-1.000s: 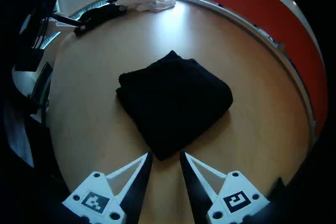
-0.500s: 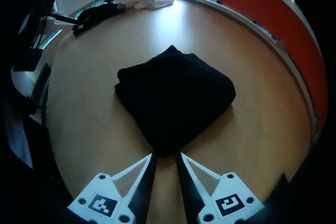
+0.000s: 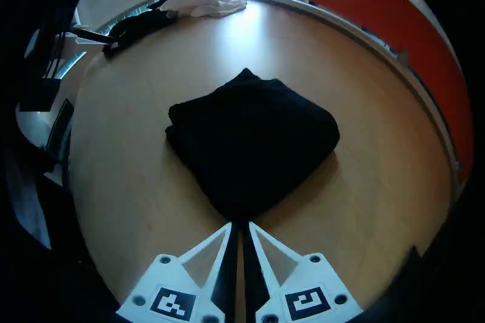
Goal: Fold towel
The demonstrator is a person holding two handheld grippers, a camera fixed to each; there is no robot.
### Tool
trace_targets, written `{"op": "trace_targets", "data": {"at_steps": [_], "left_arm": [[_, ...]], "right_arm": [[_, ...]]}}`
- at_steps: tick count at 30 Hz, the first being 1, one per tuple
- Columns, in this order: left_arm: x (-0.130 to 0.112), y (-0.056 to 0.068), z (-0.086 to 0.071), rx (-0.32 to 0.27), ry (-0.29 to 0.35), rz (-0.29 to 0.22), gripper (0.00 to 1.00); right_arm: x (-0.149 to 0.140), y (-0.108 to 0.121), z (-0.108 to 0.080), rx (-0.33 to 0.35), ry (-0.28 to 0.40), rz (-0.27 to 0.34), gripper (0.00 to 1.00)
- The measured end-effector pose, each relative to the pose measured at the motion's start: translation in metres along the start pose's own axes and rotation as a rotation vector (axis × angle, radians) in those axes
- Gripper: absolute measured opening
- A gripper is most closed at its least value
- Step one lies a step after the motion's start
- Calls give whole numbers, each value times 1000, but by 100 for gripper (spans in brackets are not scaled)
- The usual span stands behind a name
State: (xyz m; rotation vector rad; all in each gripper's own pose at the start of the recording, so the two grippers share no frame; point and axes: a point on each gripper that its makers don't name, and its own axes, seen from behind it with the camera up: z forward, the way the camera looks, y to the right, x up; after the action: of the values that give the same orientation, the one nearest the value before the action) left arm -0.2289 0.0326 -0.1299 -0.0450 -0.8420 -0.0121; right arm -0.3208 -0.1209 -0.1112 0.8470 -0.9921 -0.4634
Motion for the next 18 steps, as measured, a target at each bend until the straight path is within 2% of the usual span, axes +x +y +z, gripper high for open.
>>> {"op": "trace_targets", "data": {"at_steps": [9,18], "left_arm": [[-2,2,1,-8,-1,5,80],[4,3,1,-17,14,16,80]], "right_arm": [[18,6,-10,-28,51,-9,4],[59,15,-36,-74,144,-34,4]]}}
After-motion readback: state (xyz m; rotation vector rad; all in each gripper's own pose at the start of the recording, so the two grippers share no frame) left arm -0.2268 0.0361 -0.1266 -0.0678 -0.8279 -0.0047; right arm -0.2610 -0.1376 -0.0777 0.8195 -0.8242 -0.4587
